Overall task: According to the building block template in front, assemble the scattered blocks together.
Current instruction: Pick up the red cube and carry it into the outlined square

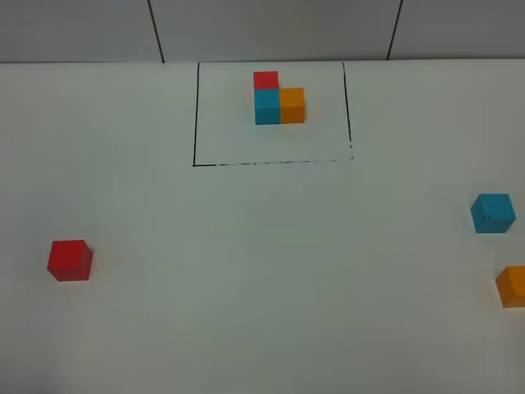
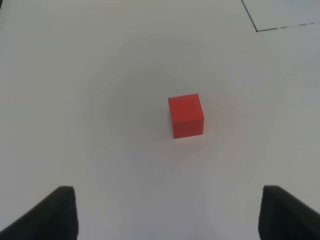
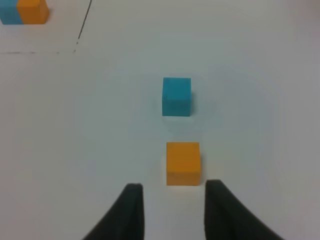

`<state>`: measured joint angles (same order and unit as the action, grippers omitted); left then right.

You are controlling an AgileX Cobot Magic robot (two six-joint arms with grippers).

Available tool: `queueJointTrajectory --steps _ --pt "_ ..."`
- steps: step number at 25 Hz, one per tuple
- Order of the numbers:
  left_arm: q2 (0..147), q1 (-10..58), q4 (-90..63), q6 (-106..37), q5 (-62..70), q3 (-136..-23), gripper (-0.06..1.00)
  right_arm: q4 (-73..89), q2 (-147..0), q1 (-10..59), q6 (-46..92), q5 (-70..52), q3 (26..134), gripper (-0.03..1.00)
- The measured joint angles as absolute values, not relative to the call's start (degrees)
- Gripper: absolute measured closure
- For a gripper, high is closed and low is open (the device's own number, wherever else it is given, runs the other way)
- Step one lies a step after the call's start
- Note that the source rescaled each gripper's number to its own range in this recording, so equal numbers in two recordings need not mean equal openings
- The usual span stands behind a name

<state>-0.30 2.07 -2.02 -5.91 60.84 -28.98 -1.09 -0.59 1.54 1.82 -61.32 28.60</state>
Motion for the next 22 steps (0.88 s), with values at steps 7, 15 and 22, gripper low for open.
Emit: queueJointTrajectory --steps 7,15,22 --pt "-0.30 2.07 -2.02 -5.91 60.84 -28.98 0.26 -1.09 -0.59 1.54 1.82 -61.32 28.60 0.97" --pt "-0.30 2.07 -1.91 -5.91 60.84 -28.98 0.26 -1.09 -0.59 1.54 1.82 -61.32 28.60 0.97" --pt "-0.30 2.07 -1.72 -5.91 60.84 -28.98 0.26 -1.09 -0.59 1.54 1.82 -61.32 28.60 0.97"
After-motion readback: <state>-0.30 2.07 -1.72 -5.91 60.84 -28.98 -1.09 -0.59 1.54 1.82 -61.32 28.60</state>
